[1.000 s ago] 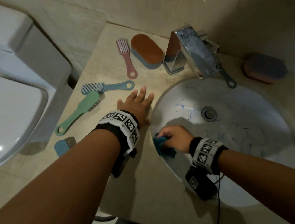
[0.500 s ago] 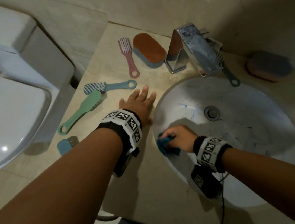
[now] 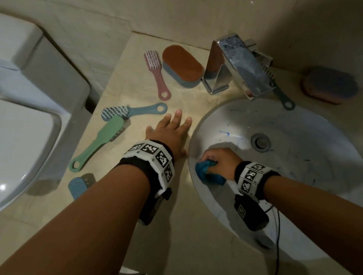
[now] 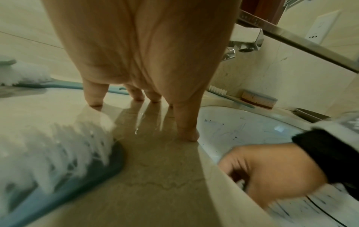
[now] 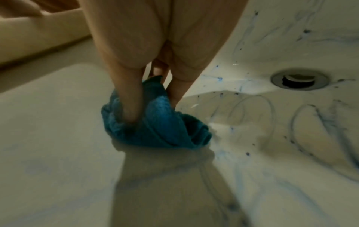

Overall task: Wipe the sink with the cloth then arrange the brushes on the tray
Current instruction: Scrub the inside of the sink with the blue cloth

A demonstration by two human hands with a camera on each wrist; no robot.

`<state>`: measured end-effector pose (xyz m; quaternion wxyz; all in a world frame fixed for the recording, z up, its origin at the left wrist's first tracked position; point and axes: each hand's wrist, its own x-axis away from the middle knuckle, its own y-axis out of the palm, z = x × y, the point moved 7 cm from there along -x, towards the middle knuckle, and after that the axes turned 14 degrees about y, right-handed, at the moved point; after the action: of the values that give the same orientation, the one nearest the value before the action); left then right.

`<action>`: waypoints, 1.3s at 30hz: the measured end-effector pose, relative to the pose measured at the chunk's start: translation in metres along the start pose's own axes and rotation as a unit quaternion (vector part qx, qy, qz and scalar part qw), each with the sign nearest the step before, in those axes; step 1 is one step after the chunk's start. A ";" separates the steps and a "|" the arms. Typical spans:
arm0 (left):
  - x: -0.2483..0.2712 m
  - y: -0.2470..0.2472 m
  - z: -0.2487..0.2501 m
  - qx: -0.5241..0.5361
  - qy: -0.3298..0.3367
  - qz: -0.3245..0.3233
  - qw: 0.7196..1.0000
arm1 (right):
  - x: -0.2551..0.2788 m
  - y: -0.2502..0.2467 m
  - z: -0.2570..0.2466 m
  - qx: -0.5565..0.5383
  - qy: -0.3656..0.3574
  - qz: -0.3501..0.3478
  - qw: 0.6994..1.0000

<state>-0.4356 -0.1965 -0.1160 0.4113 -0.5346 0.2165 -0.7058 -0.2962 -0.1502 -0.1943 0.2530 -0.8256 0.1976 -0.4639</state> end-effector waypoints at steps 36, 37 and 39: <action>-0.041 -0.033 0.003 -0.080 0.037 -0.025 0.996 | -0.045 -0.027 0.021 -0.257 0.153 0.061 0.952; -0.041 -0.033 0.004 -0.083 0.039 -0.025 0.995 | -0.044 -0.028 0.018 -0.278 0.143 0.059 0.948; -0.042 -0.035 0.006 -0.095 0.049 -0.022 0.994 | -0.044 -0.042 0.017 -0.361 0.138 0.106 0.916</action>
<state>-0.4382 -0.1420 -0.1118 0.3318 -0.5412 0.2907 -0.7159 -0.2990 -0.0878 -0.2058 -0.0440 -0.7629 0.4711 -0.4406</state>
